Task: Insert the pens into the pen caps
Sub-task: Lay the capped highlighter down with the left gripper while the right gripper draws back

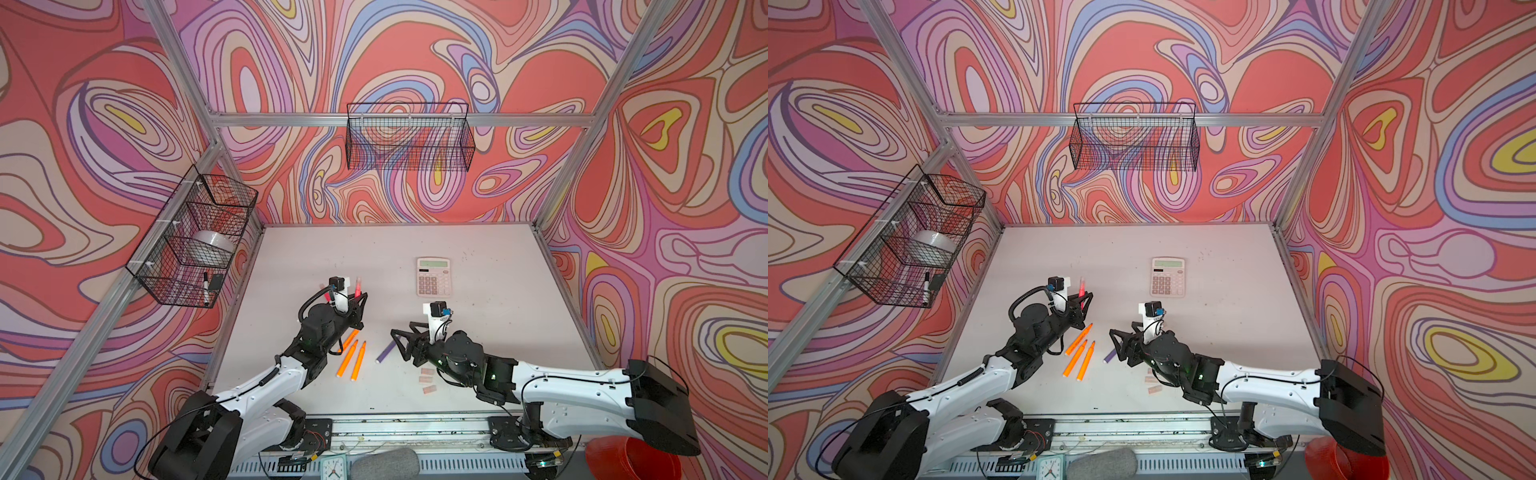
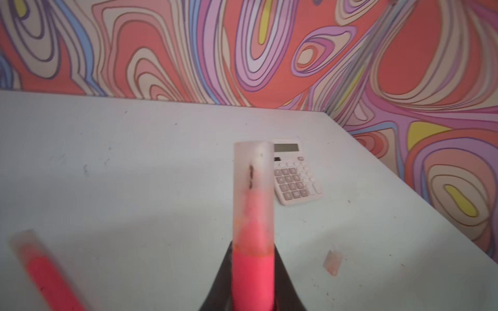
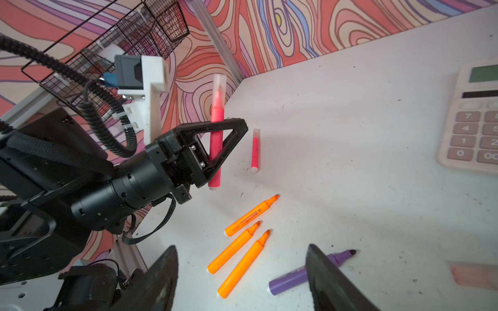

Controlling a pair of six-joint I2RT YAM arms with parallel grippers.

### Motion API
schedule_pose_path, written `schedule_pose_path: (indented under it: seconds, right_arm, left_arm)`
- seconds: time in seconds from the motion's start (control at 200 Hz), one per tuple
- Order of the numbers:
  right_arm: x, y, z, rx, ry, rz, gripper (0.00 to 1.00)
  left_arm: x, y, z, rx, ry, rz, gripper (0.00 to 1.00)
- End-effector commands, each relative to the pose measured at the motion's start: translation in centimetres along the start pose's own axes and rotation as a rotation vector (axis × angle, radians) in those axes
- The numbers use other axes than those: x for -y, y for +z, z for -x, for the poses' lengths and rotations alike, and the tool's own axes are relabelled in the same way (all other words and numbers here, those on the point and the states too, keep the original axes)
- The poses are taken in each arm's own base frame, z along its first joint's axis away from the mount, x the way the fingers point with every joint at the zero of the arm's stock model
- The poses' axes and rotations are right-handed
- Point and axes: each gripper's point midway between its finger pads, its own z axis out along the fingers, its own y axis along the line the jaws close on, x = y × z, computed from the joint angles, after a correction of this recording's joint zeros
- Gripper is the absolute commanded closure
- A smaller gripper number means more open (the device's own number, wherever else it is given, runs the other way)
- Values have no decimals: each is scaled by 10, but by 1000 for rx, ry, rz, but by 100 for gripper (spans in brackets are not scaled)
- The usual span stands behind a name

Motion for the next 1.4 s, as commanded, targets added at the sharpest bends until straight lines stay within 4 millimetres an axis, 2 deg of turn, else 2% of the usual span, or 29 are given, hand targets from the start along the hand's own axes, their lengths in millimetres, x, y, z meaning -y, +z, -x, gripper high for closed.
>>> schedule_pose_path:
  seconds: [0.0,0.09,0.135,0.145,0.16,0.371,0.461,0.581,0.821,0.966,1.352,1.392]
  right_arm:
    - [25,1,-11,-19,3,-95,21]
    - [29,9,-17,-46,8,-124,21]
    - [31,14,-20,-64,10,-135,21]
    - [31,15,-21,-68,11,-136,22]
    - [32,16,-23,-75,12,-140,22]
    - [33,29,-33,-116,21,-136,23]
    - [34,33,-34,-125,23,-138,23]
    - [36,35,-35,-132,27,-137,23]
    - [47,33,-35,-134,43,-151,24]
    - [51,33,-36,-134,56,-151,23]
    - [54,35,-41,-153,75,-144,24]
    - [54,35,-40,-152,75,-146,23]
  left_arm:
    - [-43,5,-15,-101,-4,255,100]
    - [-58,13,-29,-168,-11,345,100]
    - [-65,16,-42,-207,-8,376,100]
    - [-62,20,-32,-186,-14,372,100]
    - [-62,23,-31,-189,-14,377,100]
    - [-87,49,-53,-268,12,509,100]
    - [-94,62,-58,-313,35,568,100]
    - [-105,71,-63,-353,11,653,100]
    - [-122,74,-76,-357,-61,748,100]
    - [-132,67,-80,-336,-76,805,100]
    - [-139,71,-94,-374,-88,832,100]
    - [-140,71,-95,-376,-92,833,96]
